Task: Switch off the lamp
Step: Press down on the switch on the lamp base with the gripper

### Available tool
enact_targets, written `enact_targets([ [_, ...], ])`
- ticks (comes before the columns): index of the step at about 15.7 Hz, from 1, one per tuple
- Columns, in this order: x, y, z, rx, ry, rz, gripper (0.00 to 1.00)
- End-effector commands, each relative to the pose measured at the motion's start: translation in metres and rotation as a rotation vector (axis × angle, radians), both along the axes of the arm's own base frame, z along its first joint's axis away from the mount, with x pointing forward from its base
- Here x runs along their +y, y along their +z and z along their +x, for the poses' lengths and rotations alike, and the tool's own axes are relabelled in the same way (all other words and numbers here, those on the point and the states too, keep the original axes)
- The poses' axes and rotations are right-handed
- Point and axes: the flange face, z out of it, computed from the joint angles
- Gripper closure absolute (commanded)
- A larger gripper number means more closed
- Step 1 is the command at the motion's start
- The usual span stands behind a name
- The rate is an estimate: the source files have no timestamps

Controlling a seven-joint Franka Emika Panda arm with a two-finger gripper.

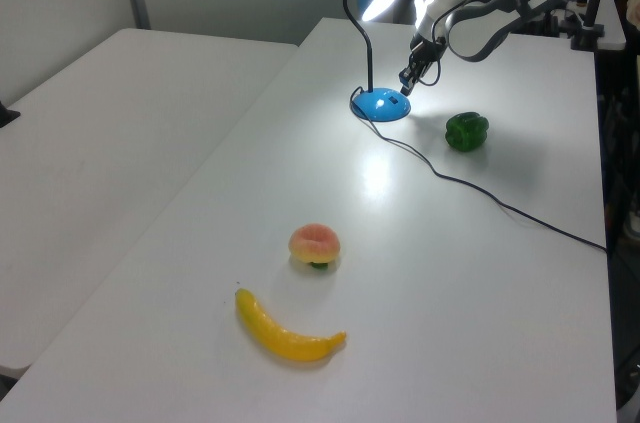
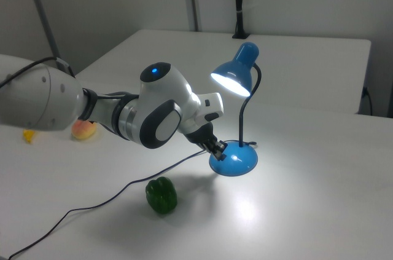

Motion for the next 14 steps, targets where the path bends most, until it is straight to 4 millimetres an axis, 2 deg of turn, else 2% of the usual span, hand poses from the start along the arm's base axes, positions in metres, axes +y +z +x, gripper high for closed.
enact_targets([
  [1, 0.004, -0.004, 0.008, -0.044, 0.003, -0.003, 1.00],
  [4, 0.003, -0.002, 0.014, -0.063, 0.006, -0.008, 1.00],
  [14, 0.005, -0.020, 0.017, -0.080, 0.006, -0.007, 1.00],
])
